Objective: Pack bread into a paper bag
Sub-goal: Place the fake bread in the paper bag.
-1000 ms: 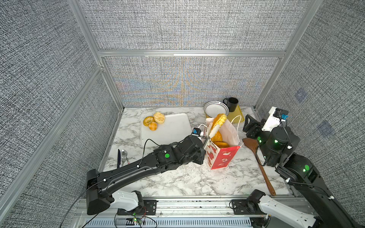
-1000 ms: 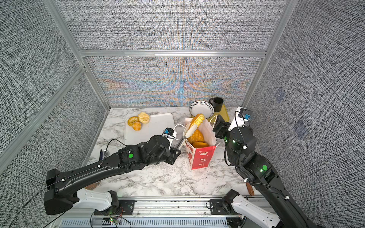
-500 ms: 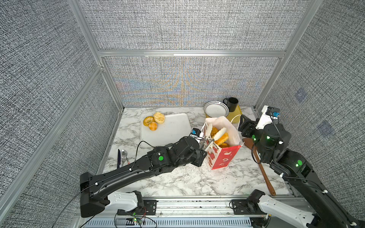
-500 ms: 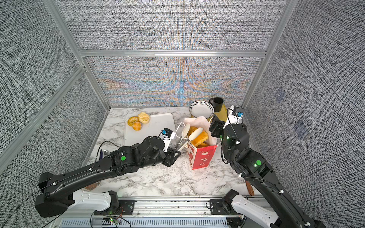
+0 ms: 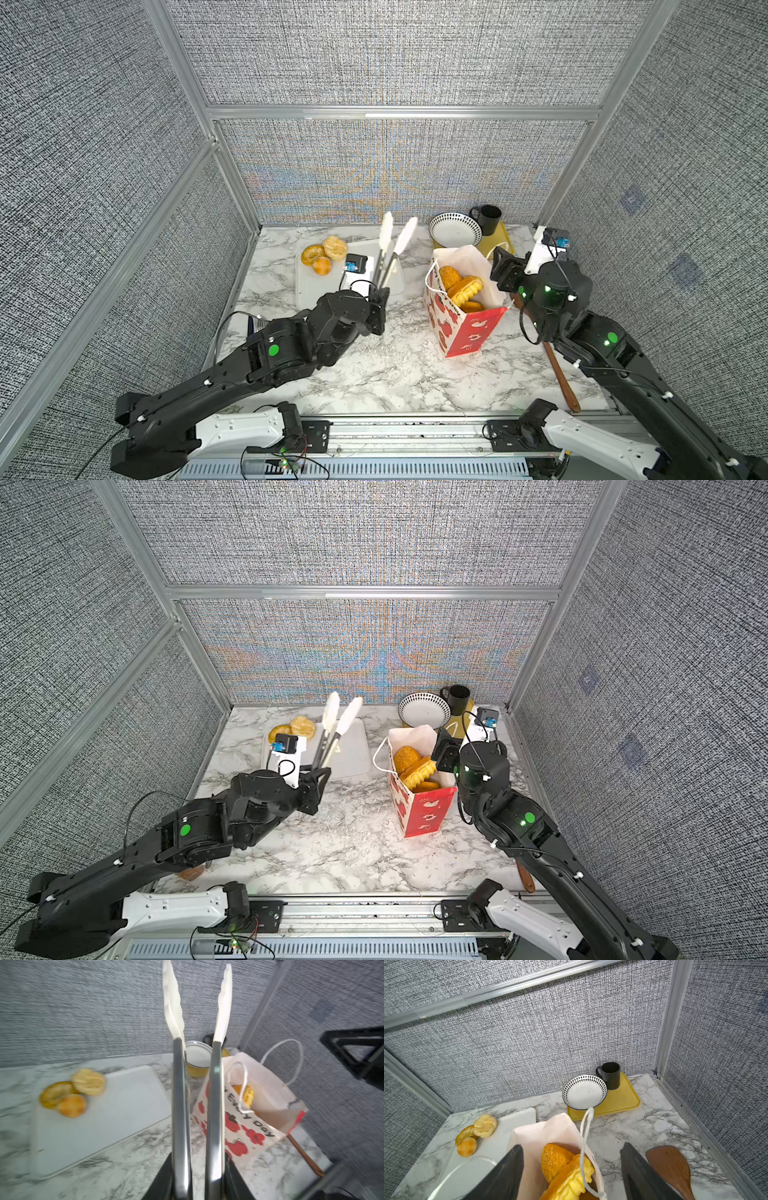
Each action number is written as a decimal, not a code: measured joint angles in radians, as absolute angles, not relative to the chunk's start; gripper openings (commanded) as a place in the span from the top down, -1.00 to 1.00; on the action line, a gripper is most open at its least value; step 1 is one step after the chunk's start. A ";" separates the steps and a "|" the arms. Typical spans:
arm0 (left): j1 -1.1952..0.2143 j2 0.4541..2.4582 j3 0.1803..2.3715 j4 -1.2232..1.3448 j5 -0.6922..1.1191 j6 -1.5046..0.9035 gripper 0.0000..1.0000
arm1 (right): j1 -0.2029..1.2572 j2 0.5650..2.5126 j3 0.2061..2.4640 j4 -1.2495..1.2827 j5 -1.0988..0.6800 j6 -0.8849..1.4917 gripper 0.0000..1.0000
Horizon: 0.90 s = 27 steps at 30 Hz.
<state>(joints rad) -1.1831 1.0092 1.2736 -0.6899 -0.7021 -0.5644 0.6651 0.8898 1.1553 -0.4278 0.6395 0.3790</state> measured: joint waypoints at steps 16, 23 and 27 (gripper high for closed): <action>-0.638 1.335 0.974 -0.545 -0.501 -0.728 0.25 | 0.972 0.993 0.883 -0.205 0.516 0.292 -0.92; -0.509 1.465 0.956 -0.379 -0.373 -0.733 0.24 | 1.113 0.836 0.851 -0.173 0.596 0.265 -0.92; -0.481 1.468 0.941 -0.306 -0.336 -0.716 0.23 | 1.147 0.765 0.850 -0.160 0.659 0.256 -0.92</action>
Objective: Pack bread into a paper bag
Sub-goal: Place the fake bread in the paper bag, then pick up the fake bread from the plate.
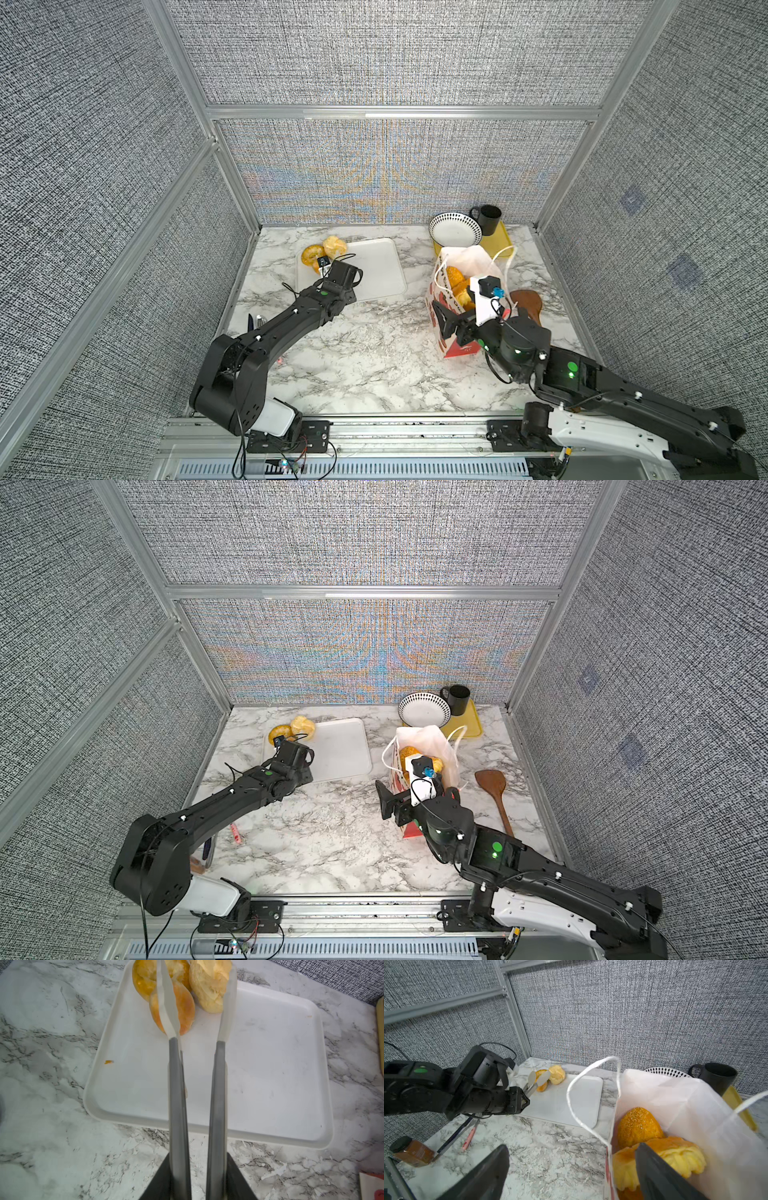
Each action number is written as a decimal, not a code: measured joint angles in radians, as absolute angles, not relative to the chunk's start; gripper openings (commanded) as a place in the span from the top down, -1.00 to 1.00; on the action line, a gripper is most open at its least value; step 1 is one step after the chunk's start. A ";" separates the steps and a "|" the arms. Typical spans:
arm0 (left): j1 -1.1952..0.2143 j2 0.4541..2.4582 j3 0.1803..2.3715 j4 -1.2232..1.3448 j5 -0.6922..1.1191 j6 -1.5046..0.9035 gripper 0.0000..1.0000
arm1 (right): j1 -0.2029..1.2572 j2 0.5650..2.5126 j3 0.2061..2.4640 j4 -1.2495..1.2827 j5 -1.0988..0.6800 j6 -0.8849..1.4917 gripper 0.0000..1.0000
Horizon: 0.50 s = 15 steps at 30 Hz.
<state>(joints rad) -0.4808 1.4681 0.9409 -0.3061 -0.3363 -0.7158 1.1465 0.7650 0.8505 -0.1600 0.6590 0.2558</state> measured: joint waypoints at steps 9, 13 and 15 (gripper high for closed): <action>-0.361 1.560 0.957 -0.228 -0.252 -0.707 0.20 | 1.177 0.730 0.924 -0.222 0.866 0.296 -0.93; -0.311 1.573 0.931 -0.186 -0.193 -0.712 0.16 | 1.180 0.719 0.972 -0.280 1.016 0.351 -0.94; -0.293 1.578 0.925 -0.163 -0.160 -0.712 0.14 | 1.180 0.716 0.982 -0.302 1.079 0.374 -0.94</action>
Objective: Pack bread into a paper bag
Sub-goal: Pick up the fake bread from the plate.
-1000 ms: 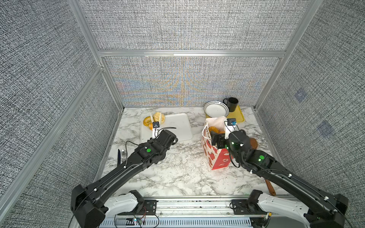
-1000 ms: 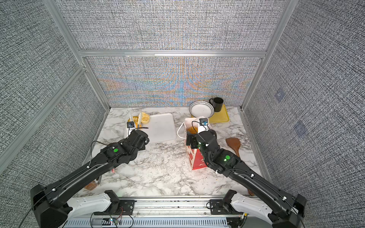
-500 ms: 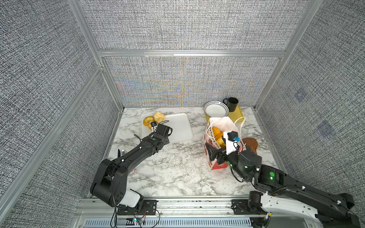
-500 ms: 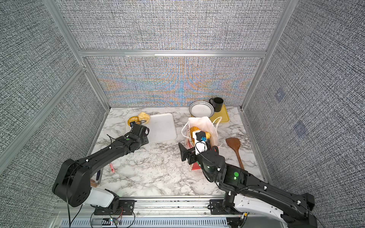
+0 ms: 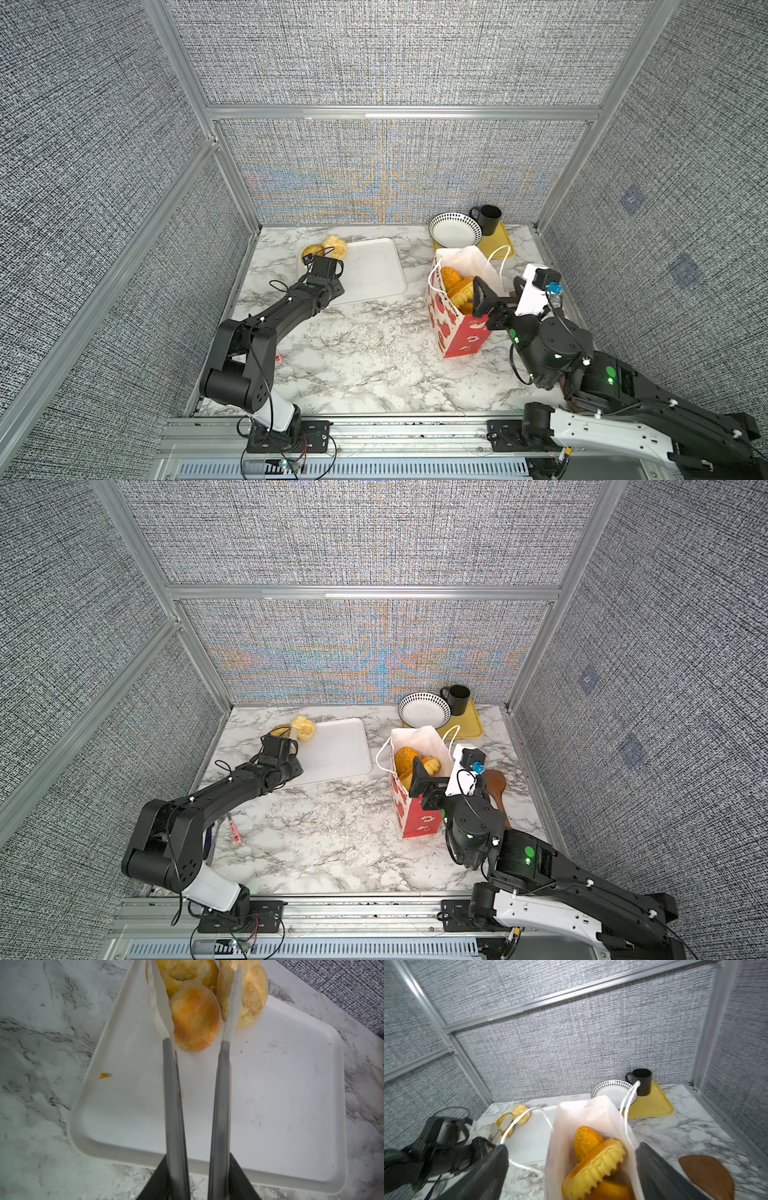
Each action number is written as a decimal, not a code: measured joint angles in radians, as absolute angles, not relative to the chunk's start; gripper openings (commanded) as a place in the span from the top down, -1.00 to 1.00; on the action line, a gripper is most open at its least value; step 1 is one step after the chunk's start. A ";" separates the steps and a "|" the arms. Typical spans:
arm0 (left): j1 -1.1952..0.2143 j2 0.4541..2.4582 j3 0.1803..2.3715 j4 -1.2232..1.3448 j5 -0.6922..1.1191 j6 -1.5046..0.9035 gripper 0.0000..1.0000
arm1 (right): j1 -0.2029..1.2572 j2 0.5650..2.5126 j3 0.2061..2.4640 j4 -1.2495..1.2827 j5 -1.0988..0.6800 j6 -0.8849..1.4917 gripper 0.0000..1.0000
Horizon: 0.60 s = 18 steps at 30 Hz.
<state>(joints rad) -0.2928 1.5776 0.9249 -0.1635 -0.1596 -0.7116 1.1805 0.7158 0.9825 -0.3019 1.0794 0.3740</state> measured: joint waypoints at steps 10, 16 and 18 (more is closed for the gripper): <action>-0.215 1.660 0.974 -0.131 -0.023 -0.714 0.10 | 1.180 0.668 0.929 -0.332 1.217 0.424 -0.94; -0.214 1.692 0.975 -0.138 -0.008 -0.714 0.19 | 1.179 0.636 0.903 -0.328 1.232 0.424 -0.94; -0.214 1.694 0.970 -0.138 -0.003 -0.715 0.43 | 1.179 0.630 0.899 -0.326 1.233 0.425 -0.93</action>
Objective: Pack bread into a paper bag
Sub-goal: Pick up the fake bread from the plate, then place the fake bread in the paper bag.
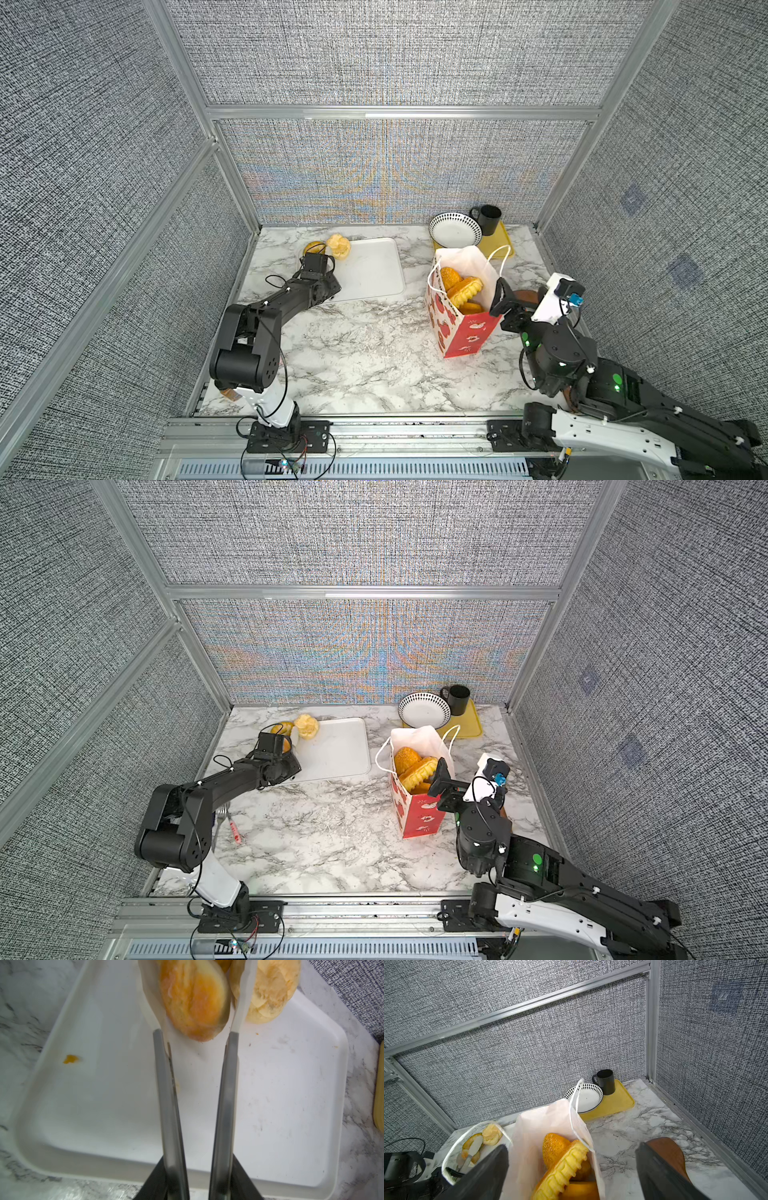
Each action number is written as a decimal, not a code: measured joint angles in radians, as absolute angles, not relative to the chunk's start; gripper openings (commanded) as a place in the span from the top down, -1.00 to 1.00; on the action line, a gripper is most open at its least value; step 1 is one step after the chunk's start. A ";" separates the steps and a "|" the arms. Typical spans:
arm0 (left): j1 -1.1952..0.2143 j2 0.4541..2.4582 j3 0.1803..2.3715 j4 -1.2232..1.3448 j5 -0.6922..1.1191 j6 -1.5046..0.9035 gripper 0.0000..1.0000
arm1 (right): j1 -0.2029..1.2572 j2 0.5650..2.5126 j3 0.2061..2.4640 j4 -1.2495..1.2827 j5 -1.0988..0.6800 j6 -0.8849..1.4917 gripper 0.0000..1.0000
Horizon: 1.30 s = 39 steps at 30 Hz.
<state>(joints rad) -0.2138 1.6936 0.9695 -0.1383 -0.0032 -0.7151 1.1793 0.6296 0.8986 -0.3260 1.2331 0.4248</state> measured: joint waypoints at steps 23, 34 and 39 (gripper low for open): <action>-0.318 1.108 0.916 -0.403 -0.063 -0.696 0.96 | 1.179 0.579 0.870 -0.317 1.200 0.424 -0.92; -0.562 1.034 1.160 -0.447 0.215 -0.570 0.96 | 1.179 0.584 0.883 -0.339 1.248 0.451 -0.92; -0.684 1.074 1.265 -0.463 0.284 -0.519 0.96 | 1.179 0.566 0.883 -0.352 1.256 0.467 -0.92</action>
